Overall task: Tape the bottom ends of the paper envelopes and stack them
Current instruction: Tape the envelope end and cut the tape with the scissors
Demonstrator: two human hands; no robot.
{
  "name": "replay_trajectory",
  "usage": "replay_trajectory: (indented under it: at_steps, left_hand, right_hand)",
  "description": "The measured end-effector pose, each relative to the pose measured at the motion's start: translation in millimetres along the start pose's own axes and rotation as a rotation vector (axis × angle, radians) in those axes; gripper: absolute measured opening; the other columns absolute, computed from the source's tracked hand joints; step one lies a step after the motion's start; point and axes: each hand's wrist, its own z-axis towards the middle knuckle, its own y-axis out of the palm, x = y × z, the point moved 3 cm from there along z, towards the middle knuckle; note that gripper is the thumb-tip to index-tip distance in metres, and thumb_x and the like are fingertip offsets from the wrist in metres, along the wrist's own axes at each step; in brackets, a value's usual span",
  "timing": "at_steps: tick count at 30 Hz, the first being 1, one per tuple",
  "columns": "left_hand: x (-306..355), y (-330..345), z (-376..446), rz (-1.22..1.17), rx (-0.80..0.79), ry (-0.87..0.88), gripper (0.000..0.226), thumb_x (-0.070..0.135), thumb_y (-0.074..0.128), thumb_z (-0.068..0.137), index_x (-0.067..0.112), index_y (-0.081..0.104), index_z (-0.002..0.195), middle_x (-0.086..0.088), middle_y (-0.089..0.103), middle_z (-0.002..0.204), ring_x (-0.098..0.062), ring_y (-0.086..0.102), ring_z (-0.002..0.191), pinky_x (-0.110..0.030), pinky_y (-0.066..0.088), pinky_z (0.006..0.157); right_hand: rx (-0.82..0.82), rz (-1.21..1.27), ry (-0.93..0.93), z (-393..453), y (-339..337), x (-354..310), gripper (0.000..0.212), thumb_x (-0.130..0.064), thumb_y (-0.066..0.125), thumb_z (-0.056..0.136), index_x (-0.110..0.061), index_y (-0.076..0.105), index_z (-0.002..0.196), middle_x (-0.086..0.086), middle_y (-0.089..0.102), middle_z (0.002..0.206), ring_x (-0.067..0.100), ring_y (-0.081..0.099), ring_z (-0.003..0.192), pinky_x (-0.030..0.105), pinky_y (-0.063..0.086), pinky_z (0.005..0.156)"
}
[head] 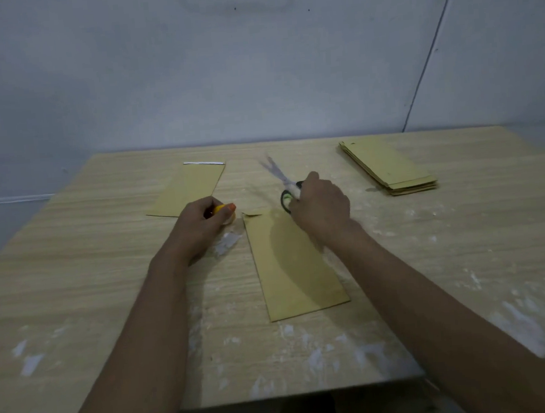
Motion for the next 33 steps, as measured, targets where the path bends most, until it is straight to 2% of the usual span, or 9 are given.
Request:
replay_trajectory:
  at_steps: [3,7,13,17,21,27,29,32,33]
  left_hand:
    - [-2,0,1,0.008,0.018,0.008,0.029,0.031,0.067,0.094,0.003,0.067,0.086,-0.009,0.062,0.077,-0.013,0.052,0.067,-0.028,0.041,0.064]
    - [-4,-1,3,0.009,0.049,0.022,0.028,0.03,0.068,0.094,0.003,0.067,0.085,-0.014,0.065,0.08,-0.015,0.053,0.07,-0.029,0.042,0.067]
    - [-5,-2,2,0.002,0.06,0.033,0.027,0.03,0.068,0.094,0.005,0.067,0.082,-0.011,0.065,0.077,-0.015,0.052,0.069,-0.03,0.042,0.068]
    - [-4,-1,2,0.004,0.055,0.05,0.027,0.029,0.067,0.094,0.005,0.066,0.081,-0.023,0.065,0.08,-0.016,0.052,0.069,-0.031,0.042,0.068]
    - [-2,-1,0,-0.001,0.039,0.048,0.027,0.029,0.067,0.094,0.005,0.066,0.082,-0.013,0.062,0.076,-0.015,0.051,0.068,-0.029,0.042,0.065]
    - [2,-1,-3,-0.021,0.053,0.054,0.023,0.022,0.068,0.093,0.001,0.067,0.083,-0.006,0.064,0.073,-0.011,0.056,0.062,-0.024,0.045,0.061]
    - [3,-1,-3,-0.013,0.048,0.057,0.023,0.023,0.069,0.093,0.001,0.068,0.085,-0.009,0.066,0.077,-0.012,0.057,0.064,-0.022,0.045,0.059]
    - [1,-2,-1,0.017,0.053,0.064,0.024,0.028,0.069,0.092,0.005,0.068,0.087,-0.014,0.066,0.093,-0.015,0.059,0.069,-0.022,0.045,0.06]
    - [0,-3,-1,0.02,0.061,0.065,0.024,0.03,0.069,0.092,0.007,0.068,0.087,-0.014,0.064,0.096,-0.015,0.058,0.07,-0.022,0.044,0.06]
  right_hand:
    - [-0.012,-0.042,-0.132,-39,-6,-1,0.033,-0.041,0.06,0.093,-0.016,0.038,0.094,0.004,0.052,0.092,0.026,0.052,0.087,0.032,0.034,0.065]
    - [-0.02,-0.063,-0.157,-72,-11,6,0.033,-0.043,0.061,0.089,-0.02,0.038,0.093,-0.002,0.047,0.085,0.019,0.045,0.077,0.03,0.033,0.06]
    - [-0.011,-0.097,-0.199,-91,-19,5,0.032,-0.043,0.061,0.088,-0.021,0.039,0.094,-0.002,0.047,0.087,0.02,0.044,0.079,0.031,0.034,0.063]
    - [-0.016,-0.138,-0.234,-91,-14,-5,0.028,-0.04,0.06,0.09,-0.018,0.044,0.098,0.0,0.046,0.089,0.021,0.043,0.082,0.031,0.032,0.065]
    - [0.011,-0.161,-0.275,-85,-8,-20,0.026,-0.033,0.059,0.089,-0.014,0.051,0.106,0.005,0.057,0.098,0.025,0.053,0.093,0.031,0.032,0.067]
    - [0.006,-0.241,-0.35,-74,-4,-40,0.013,-0.021,0.049,0.095,-0.012,0.048,0.105,0.008,0.058,0.105,0.028,0.054,0.099,0.033,0.029,0.067]
    - [-0.031,-0.261,-0.382,-73,-4,-43,0.011,-0.014,0.044,0.097,-0.011,0.049,0.106,0.01,0.058,0.107,0.03,0.053,0.1,0.034,0.028,0.068]
    - [-0.067,-0.221,-0.401,-70,-3,-44,0.001,-0.014,0.046,0.097,-0.013,0.045,0.097,0.013,0.059,0.104,0.028,0.049,0.089,0.034,0.027,0.067]
    - [-0.066,-0.195,-0.387,-69,-2,-42,0.011,-0.02,0.05,0.095,-0.013,0.042,0.094,0.013,0.058,0.1,0.026,0.046,0.085,0.034,0.027,0.067]
